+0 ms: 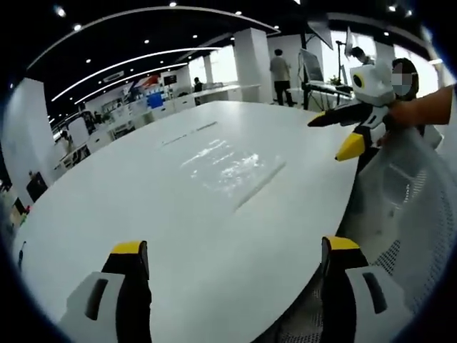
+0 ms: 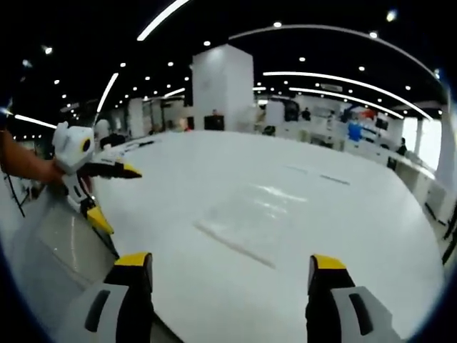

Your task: Open the resealable bag by pulling the two sides of the seal apart until the entire bag opening is separated and visibly accessible.

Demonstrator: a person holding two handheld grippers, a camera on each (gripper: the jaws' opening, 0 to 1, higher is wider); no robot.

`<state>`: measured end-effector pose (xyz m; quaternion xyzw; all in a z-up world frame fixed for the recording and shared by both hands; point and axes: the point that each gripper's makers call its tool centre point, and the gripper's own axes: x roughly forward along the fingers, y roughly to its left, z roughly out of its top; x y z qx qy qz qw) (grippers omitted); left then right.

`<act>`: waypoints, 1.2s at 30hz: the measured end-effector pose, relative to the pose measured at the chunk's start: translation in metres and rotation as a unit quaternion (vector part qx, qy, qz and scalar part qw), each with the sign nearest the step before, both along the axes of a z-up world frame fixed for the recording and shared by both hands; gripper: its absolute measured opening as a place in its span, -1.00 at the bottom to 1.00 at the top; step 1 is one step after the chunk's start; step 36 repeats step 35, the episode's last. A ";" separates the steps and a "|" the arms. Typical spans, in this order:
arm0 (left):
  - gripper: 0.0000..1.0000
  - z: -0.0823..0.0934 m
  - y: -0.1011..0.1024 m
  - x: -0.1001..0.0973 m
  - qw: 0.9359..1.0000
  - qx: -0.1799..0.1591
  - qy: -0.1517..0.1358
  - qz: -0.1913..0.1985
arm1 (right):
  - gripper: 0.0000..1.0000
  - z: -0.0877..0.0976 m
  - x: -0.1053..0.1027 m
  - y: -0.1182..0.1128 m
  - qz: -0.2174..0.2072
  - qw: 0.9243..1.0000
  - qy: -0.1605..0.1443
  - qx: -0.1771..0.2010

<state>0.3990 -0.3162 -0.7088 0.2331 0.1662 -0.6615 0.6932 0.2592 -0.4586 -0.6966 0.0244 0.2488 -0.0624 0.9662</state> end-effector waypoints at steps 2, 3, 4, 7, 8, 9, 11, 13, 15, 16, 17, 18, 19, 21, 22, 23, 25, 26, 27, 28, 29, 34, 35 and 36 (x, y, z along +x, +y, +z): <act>0.99 0.000 -0.002 0.001 1.000 -0.004 -0.003 0.001 | 0.76 -0.001 -0.001 -0.003 -0.005 1.000 0.001 -0.003; 0.99 0.000 -0.002 0.002 1.000 -0.006 -0.002 0.003 | 0.76 0.000 -0.001 -0.004 -0.007 1.000 0.000 -0.005; 0.99 -0.001 -0.002 0.002 1.000 -0.003 -0.001 0.005 | 0.75 0.000 -0.001 -0.004 -0.008 1.000 0.000 -0.007; 0.99 -0.003 -0.002 0.004 1.000 -0.003 0.000 0.009 | 0.74 -0.002 -0.001 -0.004 -0.006 1.000 0.005 -0.015; 0.99 -0.003 -0.002 0.005 1.000 -0.003 -0.003 0.009 | 0.73 -0.002 -0.001 -0.004 -0.006 1.000 0.006 -0.015; 0.99 -0.004 -0.002 0.005 1.000 -0.001 -0.006 0.008 | 0.72 -0.002 -0.001 -0.004 -0.005 1.000 0.007 -0.016; 0.99 -0.006 -0.002 0.005 1.000 0.002 -0.008 0.006 | 0.71 -0.003 -0.001 -0.005 -0.006 1.000 0.008 -0.018; 0.99 -0.007 -0.001 0.005 1.000 0.005 -0.013 0.006 | 0.71 -0.003 -0.002 -0.005 -0.007 1.000 0.008 -0.016; 0.99 -0.007 -0.001 0.006 1.000 0.004 -0.013 0.007 | 0.71 -0.003 -0.002 -0.005 -0.007 1.000 0.008 -0.013; 0.99 -0.006 -0.001 0.006 1.000 0.004 -0.013 0.010 | 0.71 -0.004 -0.002 -0.005 -0.007 1.000 0.007 -0.011; 0.99 -0.006 -0.001 0.007 1.000 0.005 -0.017 0.012 | 0.71 -0.004 -0.002 -0.005 -0.007 1.000 0.007 -0.009; 0.99 -0.007 -0.001 0.008 1.000 0.005 -0.017 0.013 | 0.71 -0.004 -0.002 -0.004 -0.007 1.000 0.006 -0.007; 0.99 -0.007 -0.001 0.008 1.000 0.005 -0.017 0.014 | 0.72 -0.003 -0.002 -0.004 -0.007 1.000 0.005 -0.006; 0.99 -0.008 0.000 0.009 1.000 0.008 -0.016 0.015 | 0.72 -0.004 -0.002 -0.004 -0.007 1.000 0.005 -0.007; 0.99 -0.008 0.000 0.008 1.000 0.009 -0.017 0.014 | 0.73 -0.004 -0.002 -0.004 -0.008 1.000 0.006 -0.008; 0.99 -0.009 0.001 0.008 1.000 0.011 -0.017 0.013 | 0.73 -0.005 -0.002 -0.004 -0.008 1.000 0.007 -0.008; 0.99 -0.011 0.000 0.007 1.000 0.015 -0.018 0.010 | 0.73 -0.005 -0.002 -0.005 -0.009 1.000 0.009 -0.009; 0.99 -0.011 0.000 0.007 1.000 0.015 -0.018 0.009 | 0.73 -0.004 -0.002 -0.006 -0.011 1.000 0.008 -0.009; 0.99 -0.010 0.000 0.008 1.000 0.014 -0.018 0.010 | 0.73 -0.004 -0.001 -0.006 -0.012 1.000 0.007 -0.009; 0.99 -0.010 0.000 0.008 1.000 0.013 -0.016 0.011 | 0.73 -0.005 -0.002 -0.007 -0.013 1.000 0.009 -0.010; 0.98 -0.011 0.001 0.008 1.000 0.013 -0.013 0.012 | 0.73 -0.006 -0.002 -0.007 -0.014 1.000 0.011 -0.009; 0.98 -0.013 0.002 0.008 1.000 0.018 -0.016 0.010 | 0.73 -0.009 -0.004 -0.007 -0.016 1.000 0.020 -0.011; 0.98 -0.012 0.002 0.008 1.000 0.017 -0.017 0.010 | 0.73 -0.009 -0.004 -0.007 -0.016 1.000 0.021 -0.011; 0.98 -0.012 0.002 0.008 1.000 0.017 -0.017 0.010 | 0.73 -0.009 -0.004 -0.007 -0.016 1.000 0.021 -0.011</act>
